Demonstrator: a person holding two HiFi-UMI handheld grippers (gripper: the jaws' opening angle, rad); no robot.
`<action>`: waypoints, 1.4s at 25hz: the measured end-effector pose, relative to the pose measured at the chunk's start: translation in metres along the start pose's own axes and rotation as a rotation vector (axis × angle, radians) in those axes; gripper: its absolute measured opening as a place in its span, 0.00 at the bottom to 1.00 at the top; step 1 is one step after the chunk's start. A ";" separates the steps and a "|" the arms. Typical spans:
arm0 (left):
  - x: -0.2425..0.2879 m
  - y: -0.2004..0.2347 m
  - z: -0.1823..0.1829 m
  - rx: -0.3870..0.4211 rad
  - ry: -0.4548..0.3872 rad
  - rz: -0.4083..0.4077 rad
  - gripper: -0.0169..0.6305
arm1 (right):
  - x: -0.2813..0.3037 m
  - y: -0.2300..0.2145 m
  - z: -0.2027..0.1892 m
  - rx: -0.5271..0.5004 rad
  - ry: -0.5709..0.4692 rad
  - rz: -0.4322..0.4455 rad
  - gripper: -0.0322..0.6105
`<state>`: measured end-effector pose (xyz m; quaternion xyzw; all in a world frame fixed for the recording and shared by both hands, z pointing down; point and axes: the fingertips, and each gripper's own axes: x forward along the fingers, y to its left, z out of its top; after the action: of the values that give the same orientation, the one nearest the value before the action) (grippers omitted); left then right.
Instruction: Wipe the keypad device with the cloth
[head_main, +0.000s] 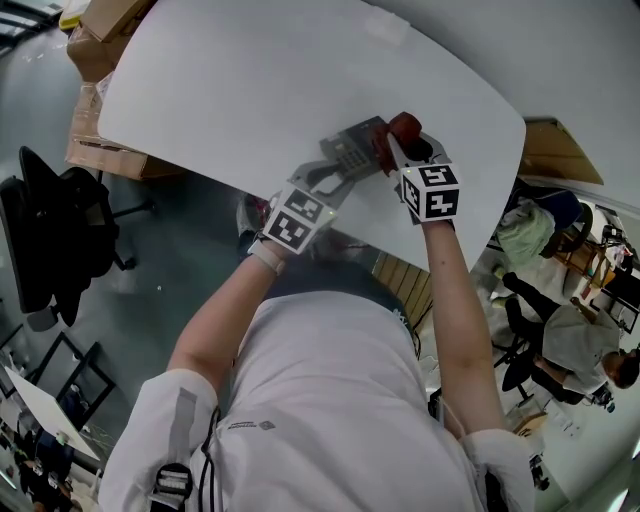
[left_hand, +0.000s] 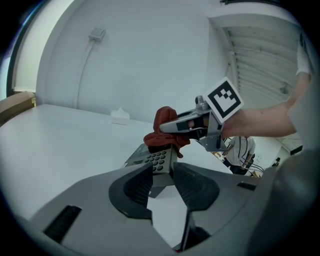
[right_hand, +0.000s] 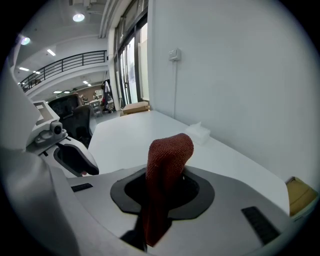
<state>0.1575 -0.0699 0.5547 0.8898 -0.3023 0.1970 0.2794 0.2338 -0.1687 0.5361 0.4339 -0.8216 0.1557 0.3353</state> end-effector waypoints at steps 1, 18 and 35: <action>0.000 0.000 0.000 -0.003 -0.002 -0.001 0.23 | 0.001 0.001 -0.001 -0.006 0.001 -0.001 0.19; 0.002 0.002 0.003 -0.019 -0.030 -0.014 0.23 | 0.008 0.067 -0.001 -0.147 0.089 0.184 0.19; 0.001 0.005 0.000 -0.036 -0.044 -0.051 0.25 | 0.011 0.116 0.001 -0.157 0.141 0.296 0.19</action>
<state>0.1549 -0.0733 0.5569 0.8962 -0.2891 0.1645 0.2937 0.1341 -0.1087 0.5469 0.2685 -0.8607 0.1687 0.3983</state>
